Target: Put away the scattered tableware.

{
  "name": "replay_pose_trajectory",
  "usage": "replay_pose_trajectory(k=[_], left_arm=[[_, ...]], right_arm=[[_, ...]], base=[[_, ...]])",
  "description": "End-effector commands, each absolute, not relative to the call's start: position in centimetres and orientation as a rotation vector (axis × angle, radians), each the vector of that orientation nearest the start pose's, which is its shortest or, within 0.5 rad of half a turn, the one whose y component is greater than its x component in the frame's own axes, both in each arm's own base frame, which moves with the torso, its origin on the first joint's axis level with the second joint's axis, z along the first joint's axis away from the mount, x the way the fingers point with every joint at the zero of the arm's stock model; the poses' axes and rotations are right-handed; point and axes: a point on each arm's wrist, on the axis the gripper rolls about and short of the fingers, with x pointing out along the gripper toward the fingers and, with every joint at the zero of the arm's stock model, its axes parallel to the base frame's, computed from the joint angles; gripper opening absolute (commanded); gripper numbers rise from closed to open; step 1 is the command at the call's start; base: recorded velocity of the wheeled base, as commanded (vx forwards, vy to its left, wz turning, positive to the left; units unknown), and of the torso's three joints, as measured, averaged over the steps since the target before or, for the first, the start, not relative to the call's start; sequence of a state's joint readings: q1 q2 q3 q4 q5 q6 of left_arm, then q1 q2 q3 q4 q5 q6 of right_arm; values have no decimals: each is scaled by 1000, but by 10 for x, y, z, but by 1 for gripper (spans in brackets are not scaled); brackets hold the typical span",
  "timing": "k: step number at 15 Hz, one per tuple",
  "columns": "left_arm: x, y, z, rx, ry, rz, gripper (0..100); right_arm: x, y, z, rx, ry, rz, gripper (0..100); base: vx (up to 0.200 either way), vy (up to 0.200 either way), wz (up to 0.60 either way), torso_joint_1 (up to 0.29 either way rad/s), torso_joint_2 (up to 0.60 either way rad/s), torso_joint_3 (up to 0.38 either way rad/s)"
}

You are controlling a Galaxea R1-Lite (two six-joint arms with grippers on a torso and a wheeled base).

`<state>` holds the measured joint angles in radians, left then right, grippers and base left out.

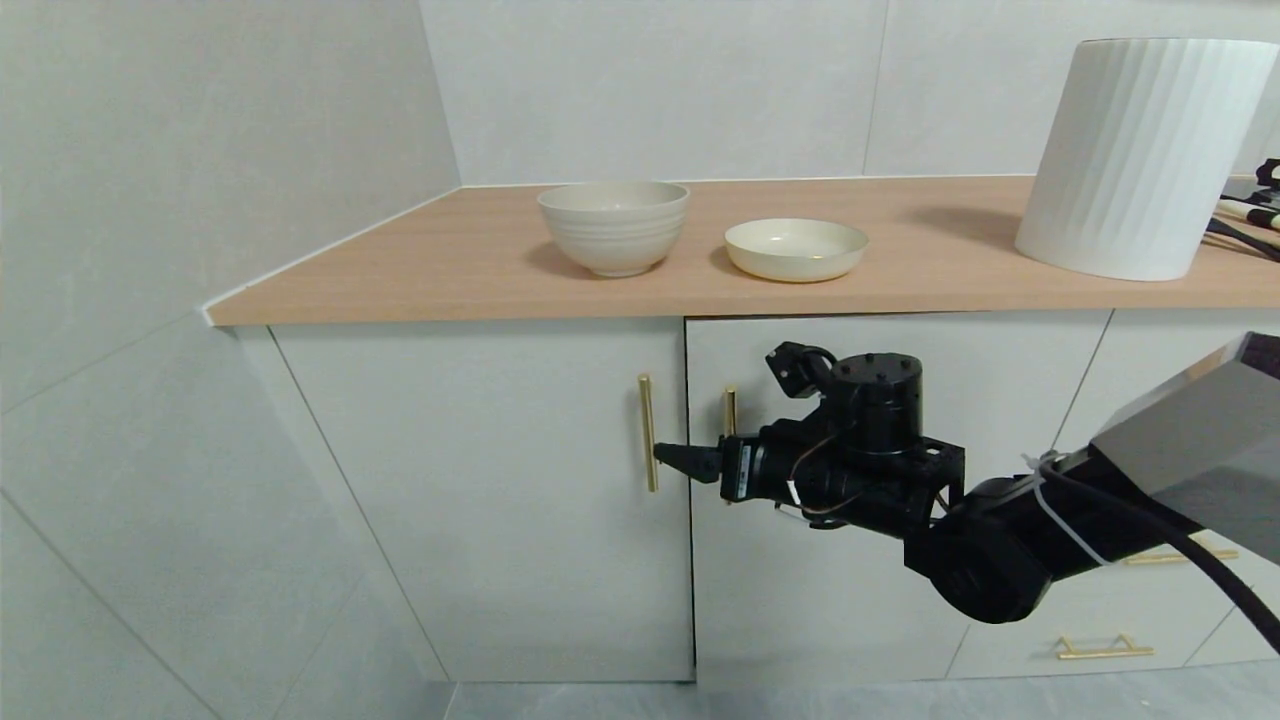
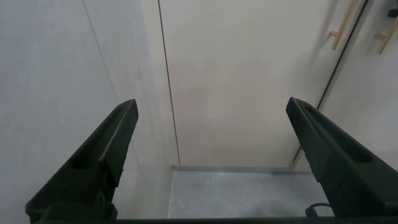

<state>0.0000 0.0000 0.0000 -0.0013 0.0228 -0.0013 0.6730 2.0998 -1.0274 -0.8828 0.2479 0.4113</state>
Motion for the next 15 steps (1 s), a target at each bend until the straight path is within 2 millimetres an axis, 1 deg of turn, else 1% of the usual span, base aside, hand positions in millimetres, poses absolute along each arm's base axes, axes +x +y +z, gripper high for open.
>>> replay_pose_trajectory(k=[1,3,6,8,10,11,14,15], left_arm=[[-23,1,76,-2,-2,23,100],[-23,1,76,-2,-2,23,100],[-23,1,76,-2,-2,23,100],[-23,1,76,-2,-2,23,100],[-23,1,76,-2,-2,23,100],[-23,1,76,-3,-2,23,100],[-23,1,76,-3,-2,23,100],[-23,1,76,-3,-2,23,100]], right_arm=[[298,253,129,336,380,891,100],[287,245,130,330,406,923,100],[270,235,142,330,406,977,100],[257,228,139,320,435,984,100],[249,227,135,315,459,996,100],[239,226,135,309,473,1009,100],[223,214,148,318,449,1023,100],[215,207,149,317,453,1022,100]], base=[[0,0,0,0,0,0],[0,0,0,0,0,0],[0,0,0,0,0,0],[0,0,0,0,0,0],[0,0,0,0,0,0],[0,0,0,0,0,0],[0,0,0,0,0,0],[0,0,0,0,0,0]])
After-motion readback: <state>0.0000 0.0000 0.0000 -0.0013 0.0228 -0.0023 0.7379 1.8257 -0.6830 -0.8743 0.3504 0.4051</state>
